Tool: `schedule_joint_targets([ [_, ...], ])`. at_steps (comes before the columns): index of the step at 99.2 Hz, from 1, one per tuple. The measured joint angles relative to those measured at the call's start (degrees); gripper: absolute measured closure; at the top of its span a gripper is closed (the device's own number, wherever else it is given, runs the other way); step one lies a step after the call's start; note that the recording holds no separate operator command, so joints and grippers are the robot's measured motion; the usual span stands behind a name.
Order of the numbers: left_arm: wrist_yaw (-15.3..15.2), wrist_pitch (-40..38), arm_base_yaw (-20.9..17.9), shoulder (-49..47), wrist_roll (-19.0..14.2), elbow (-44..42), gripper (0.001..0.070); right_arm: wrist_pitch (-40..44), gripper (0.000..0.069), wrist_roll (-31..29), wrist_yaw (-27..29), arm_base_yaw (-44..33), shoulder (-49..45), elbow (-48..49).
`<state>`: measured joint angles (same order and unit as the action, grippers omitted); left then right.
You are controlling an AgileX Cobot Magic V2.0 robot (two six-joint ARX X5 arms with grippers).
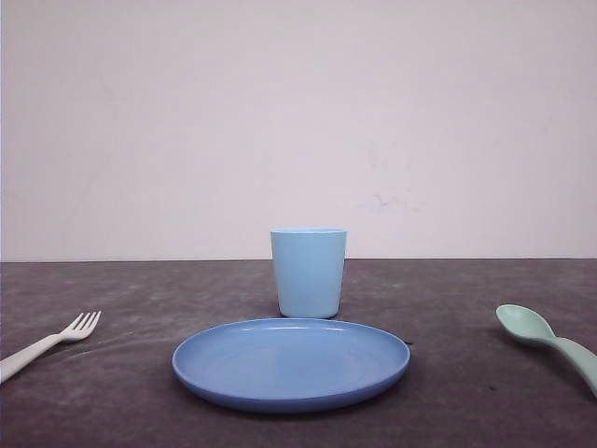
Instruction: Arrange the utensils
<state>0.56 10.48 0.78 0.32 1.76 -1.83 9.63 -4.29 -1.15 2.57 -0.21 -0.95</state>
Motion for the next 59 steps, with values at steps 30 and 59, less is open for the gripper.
schedule_joint_targets([
  [30, 0.0, 0.0, 0.0, 0.0, 0.0, 0.0, 0.0697, 0.0, 0.0683, 0.0, 0.0, 0.0, 0.0, 0.0],
  [59, 0.0, 0.0, 0.0, 0.0, 0.0, 0.0, 0.0697, 0.0, 0.0683, -0.5, -0.8, 0.0, 0.0, 0.0],
])
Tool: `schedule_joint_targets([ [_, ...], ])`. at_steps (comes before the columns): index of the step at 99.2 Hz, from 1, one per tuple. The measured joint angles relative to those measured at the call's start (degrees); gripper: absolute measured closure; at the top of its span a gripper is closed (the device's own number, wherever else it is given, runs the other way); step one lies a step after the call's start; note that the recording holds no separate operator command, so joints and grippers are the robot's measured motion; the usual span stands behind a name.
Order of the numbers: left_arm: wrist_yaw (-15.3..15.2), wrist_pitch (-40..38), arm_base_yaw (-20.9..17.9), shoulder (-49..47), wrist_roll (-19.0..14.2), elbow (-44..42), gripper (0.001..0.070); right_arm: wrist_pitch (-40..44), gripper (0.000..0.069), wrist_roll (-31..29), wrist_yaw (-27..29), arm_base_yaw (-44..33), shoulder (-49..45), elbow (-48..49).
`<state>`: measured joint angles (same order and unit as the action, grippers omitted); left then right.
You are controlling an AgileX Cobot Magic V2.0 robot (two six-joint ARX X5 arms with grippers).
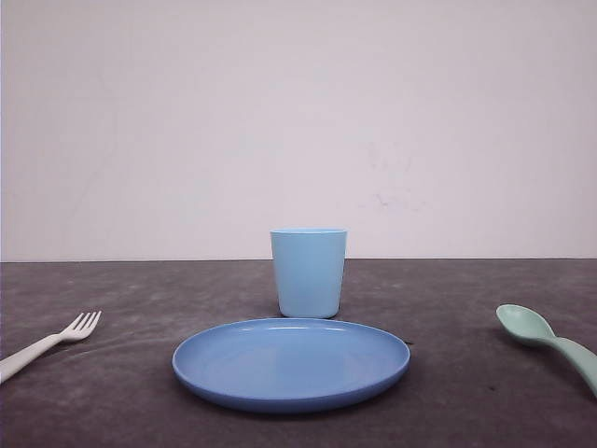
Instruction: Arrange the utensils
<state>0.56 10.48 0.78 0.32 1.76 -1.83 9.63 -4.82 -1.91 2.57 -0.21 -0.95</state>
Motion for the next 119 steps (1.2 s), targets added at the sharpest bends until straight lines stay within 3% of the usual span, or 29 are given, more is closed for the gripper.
schedule_joint_targets([
  [23, 0.3, 0.0, 0.0, 0.0, -0.1, 0.0, 0.0697, 0.1, 0.0683, -1.6, 0.0, 0.0, 0.0, 0.0],
  [31, 1.1, 0.0, 0.0, 0.0, -1.6, 0.0, 0.0697, 0.2, 0.0683, -2.2, -0.5, 0.0, 0.0, 0.0],
  [56, 3.0, -1.3, 0.0, 0.0, -11.6, 0.0, 0.0697, 0.1, 0.0683, -7.6, -6.0, 0.0, 0.0, -0.1],
  [82, 9.8, -7.3, 0.0, 0.1, -20.8, -5.3, 0.0697, 1.3, 0.0683, -16.2, -10.1, 0.0, -0.3, -10.9],
  [105, 11.8, -2.3, 0.0, 4.2, -22.4, -19.6, 0.0697, 9.3, 0.0684, -16.3, -10.1, 0.0, -7.3, -26.5],
  [119, 13.6, 5.0, 0.0, 10.3, -19.9, -28.5, 0.0697, 16.9, 0.0684, -12.9, -10.1, 0.0, -14.3, -35.4],
])
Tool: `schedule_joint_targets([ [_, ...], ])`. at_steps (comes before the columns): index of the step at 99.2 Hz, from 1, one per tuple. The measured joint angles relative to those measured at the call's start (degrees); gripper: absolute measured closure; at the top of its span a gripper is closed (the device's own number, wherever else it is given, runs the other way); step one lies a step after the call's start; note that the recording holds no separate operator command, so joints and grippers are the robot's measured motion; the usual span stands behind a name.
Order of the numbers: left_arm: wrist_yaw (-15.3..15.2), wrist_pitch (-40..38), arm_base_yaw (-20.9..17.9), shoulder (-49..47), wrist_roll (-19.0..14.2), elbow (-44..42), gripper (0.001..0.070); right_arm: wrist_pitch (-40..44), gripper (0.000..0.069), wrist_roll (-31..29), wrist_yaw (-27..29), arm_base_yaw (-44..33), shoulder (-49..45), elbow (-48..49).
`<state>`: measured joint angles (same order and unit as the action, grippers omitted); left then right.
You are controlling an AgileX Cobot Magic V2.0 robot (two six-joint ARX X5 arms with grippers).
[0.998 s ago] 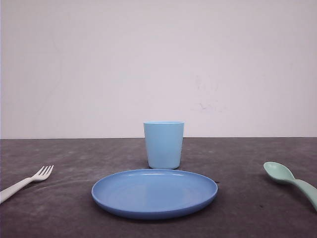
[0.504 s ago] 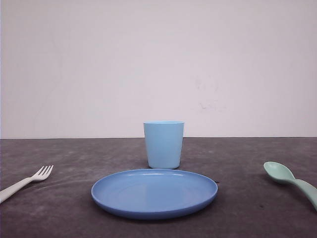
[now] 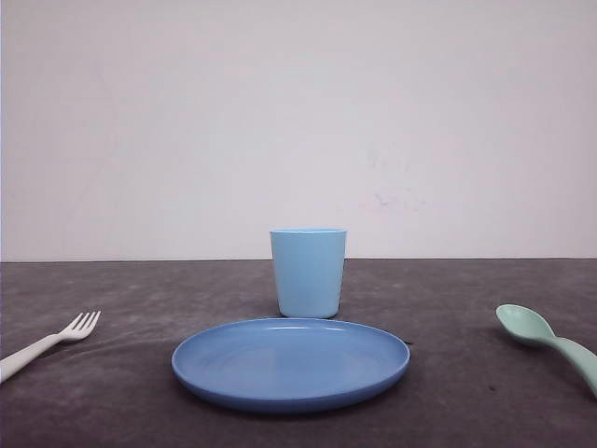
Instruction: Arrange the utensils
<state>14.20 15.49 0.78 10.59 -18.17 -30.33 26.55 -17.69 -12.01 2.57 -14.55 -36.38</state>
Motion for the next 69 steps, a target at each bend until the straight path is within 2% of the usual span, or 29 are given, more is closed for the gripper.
schedule_joint_targets([
  [18, 0.6, 9.2, 0.0, 10.0, 6.6, -11.1, 0.0697, 9.3, 0.0684, 5.8, 0.0, 0.0, -10.6, -8.6],
  [32, 0.6, 14.6, 0.0, 18.0, 10.8, -15.3, 0.0697, 12.7, 0.0684, 9.4, 0.3, 0.0, -18.3, -10.5],
  [51, 0.6, 19.0, 0.0, 27.5, 14.2, -15.7, 0.0697, 16.2, 0.0684, 12.6, 4.3, 0.0, -28.7, -10.5],
  [69, -0.6, 20.8, 0.0, 33.2, 15.9, -15.7, 0.0697, 17.4, 0.0684, 14.3, 6.1, 0.0, -35.3, -10.5],
])
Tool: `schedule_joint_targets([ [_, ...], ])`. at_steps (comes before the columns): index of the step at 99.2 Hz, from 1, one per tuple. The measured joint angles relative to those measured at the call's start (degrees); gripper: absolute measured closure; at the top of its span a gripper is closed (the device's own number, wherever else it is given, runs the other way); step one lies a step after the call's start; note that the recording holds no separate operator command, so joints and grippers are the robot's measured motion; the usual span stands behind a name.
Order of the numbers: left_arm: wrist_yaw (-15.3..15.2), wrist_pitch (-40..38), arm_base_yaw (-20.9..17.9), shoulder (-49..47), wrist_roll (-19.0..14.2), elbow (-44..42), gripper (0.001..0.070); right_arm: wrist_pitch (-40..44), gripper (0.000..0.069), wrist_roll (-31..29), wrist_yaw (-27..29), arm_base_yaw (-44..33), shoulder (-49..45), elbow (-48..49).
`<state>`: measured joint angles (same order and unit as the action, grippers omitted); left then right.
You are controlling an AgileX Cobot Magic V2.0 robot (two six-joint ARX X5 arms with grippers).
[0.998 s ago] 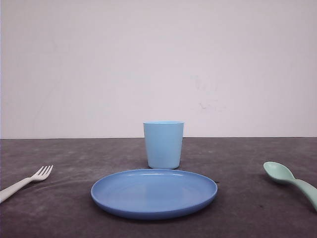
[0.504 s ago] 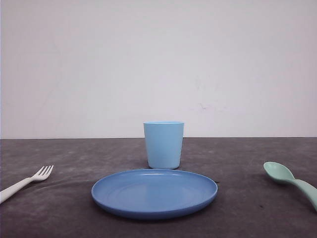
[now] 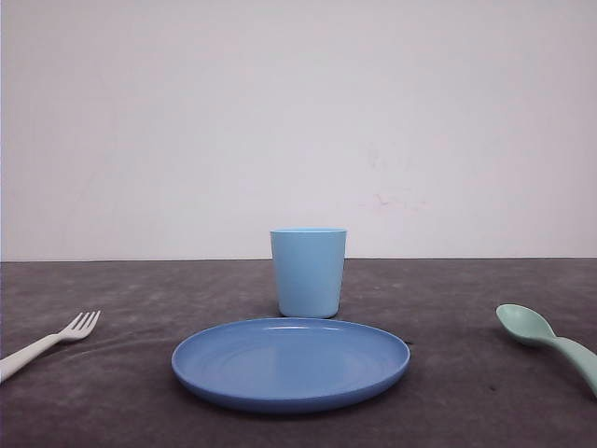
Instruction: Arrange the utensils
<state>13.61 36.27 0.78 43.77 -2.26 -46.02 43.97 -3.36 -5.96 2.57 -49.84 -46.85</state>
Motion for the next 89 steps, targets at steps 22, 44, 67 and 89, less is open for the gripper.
schedule_joint_targets([
  [22, -1.1, 0.8, 0.0, 1.6, 0.8, 0.0, 0.0697, 0.1, 0.0684, 0.3, 0.0, 0.0, -2.5, 0.0],
  [44, -1.4, 0.8, 0.0, 1.6, 1.1, 0.0, 0.063, 0.3, 0.0549, 0.6, 0.0, 0.0, -2.5, 0.0],
  [67, -1.4, 0.8, 0.0, 1.6, 1.2, 0.0, 0.0254, 0.3, 0.0063, 0.6, 0.0, 0.0, -2.5, 0.0],
  [89, -0.3, 1.9, 0.7, 1.6, -1.1, 0.0, 0.0229, 0.4, 0.0011, 0.6, 0.0, 0.0, -2.5, 0.0],
])
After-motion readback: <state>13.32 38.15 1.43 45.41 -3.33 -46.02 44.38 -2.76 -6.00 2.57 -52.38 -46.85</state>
